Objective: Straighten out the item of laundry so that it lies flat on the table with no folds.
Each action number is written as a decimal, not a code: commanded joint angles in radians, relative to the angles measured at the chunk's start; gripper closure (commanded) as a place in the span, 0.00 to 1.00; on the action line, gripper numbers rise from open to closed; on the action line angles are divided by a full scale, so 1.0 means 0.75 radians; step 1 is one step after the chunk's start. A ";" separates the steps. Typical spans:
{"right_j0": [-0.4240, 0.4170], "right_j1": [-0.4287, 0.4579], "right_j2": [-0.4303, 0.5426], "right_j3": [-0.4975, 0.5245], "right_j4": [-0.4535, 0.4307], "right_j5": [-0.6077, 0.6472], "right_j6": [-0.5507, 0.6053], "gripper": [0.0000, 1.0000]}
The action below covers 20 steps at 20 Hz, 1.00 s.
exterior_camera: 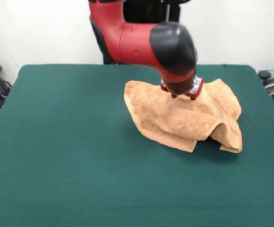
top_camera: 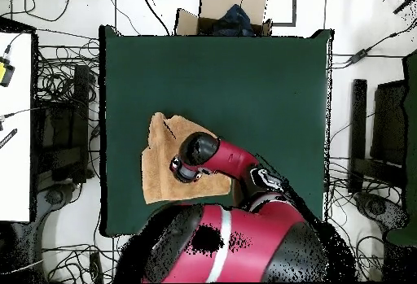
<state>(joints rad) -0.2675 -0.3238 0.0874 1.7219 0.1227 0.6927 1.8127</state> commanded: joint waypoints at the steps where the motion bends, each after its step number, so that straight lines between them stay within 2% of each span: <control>1: 0.201 -0.292 -0.181 0.031 -0.037 -0.137 0.386 0.00; 7: 0.459 -0.565 -0.342 0.067 0.078 0.245 0.612 0.00; 11: 0.540 -0.659 -0.388 0.058 0.147 0.424 0.699 0.00; 16: 0.598 -0.692 -0.422 0.010 0.190 0.545 0.784 0.00; 18: 0.605 -0.669 -0.425 -0.025 0.206 0.521 0.819 0.00; 20: 0.591 -0.620 -0.406 -0.055 0.219 0.427 0.816 0.00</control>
<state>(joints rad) 0.1836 -0.8079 -0.1737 1.6992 0.2412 1.0333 2.0943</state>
